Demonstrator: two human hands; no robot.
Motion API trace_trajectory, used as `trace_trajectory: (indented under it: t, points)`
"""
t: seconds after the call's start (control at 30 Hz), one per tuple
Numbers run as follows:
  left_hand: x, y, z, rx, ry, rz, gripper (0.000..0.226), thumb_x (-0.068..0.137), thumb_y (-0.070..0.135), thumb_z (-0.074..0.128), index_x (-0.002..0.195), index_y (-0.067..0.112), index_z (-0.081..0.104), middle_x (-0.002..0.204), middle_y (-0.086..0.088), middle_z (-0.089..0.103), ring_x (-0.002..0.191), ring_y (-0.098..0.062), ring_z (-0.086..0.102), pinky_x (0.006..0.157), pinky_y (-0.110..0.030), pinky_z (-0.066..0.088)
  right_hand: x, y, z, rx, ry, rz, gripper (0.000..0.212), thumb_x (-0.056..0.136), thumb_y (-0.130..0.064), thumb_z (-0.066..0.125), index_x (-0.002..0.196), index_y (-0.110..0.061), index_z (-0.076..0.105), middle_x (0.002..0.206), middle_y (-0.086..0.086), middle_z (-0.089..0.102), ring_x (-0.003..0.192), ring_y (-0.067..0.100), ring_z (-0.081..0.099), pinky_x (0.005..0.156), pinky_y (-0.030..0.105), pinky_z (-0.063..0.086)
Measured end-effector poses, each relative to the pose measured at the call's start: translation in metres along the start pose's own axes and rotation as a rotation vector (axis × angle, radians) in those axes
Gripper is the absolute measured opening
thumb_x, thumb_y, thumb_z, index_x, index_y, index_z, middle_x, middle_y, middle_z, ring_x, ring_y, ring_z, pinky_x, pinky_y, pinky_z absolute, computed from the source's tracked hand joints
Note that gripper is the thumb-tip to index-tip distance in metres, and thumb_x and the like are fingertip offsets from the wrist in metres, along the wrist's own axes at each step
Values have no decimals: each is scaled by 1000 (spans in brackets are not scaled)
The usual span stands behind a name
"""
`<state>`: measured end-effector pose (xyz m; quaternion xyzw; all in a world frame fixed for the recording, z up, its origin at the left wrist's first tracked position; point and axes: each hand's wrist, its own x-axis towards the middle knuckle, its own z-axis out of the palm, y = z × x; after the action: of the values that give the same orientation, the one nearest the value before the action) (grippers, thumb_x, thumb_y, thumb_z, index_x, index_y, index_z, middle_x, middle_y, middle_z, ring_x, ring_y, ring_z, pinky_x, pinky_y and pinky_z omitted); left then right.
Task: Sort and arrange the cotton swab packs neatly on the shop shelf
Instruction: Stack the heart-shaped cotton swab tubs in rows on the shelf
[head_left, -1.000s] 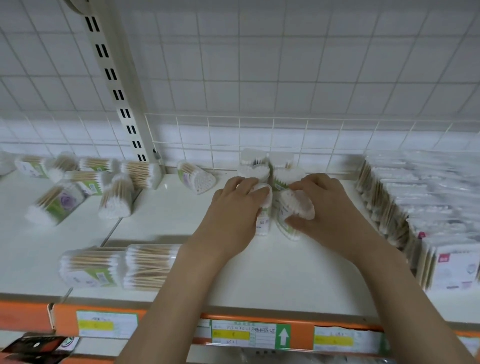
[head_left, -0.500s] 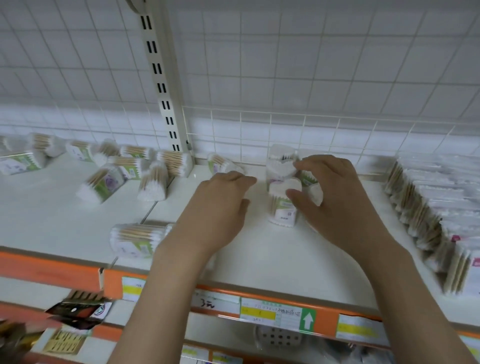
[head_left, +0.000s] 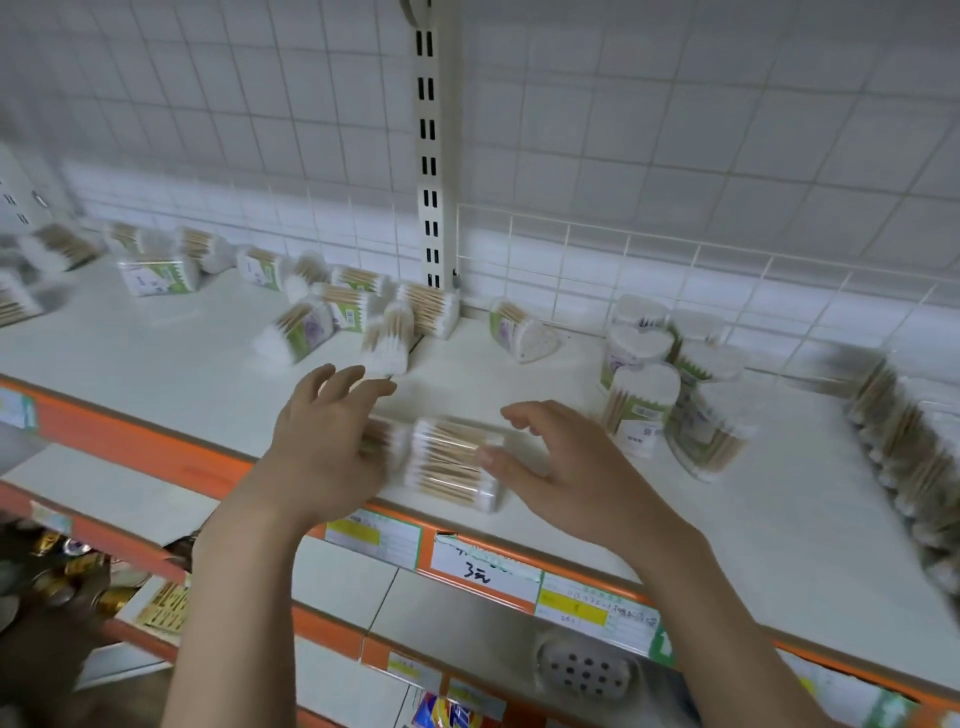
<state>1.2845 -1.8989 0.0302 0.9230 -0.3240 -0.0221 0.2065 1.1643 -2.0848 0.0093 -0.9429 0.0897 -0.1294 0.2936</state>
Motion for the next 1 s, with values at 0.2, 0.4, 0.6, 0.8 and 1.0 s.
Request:
trace_trajectory:
  t: [0.2,0.4,0.6,0.8,1.0]
  points:
    - [0,-8,6,-72,-11,-53,80,78,6,62,145,22,23,145,2,30,128,-20,33,102,-30,30,0,1,14,57,-85,37,59,73,-67,51,121,-33,47,113,-13,53,108,7,48,90,28,43]
    - [-3,-6,7,-123,52,-66,64,73,7,73,130,16,44,120,-4,53,95,-18,51,78,-27,40,-9,-1,10,181,-30,82,44,73,-49,65,113,-36,49,104,-16,58,94,-2,56,83,24,50]
    - [-10,11,7,-268,123,27,64,64,25,82,117,26,46,100,11,56,88,-11,53,73,-23,40,-36,7,-22,230,173,132,56,73,-40,71,122,-33,45,113,-23,51,106,-6,49,89,19,44]
    - [-2,59,8,-455,113,208,57,62,28,83,103,30,44,97,15,59,91,7,55,75,-14,47,-64,13,-66,217,379,186,46,73,-31,73,108,-42,46,106,-22,56,93,-9,54,71,8,46]
    - [1,117,26,-318,33,508,65,72,25,76,128,30,45,112,12,53,106,-10,49,88,-22,37,-94,27,-88,29,474,235,40,75,-16,73,111,-24,56,109,-13,52,97,1,52,82,12,45]
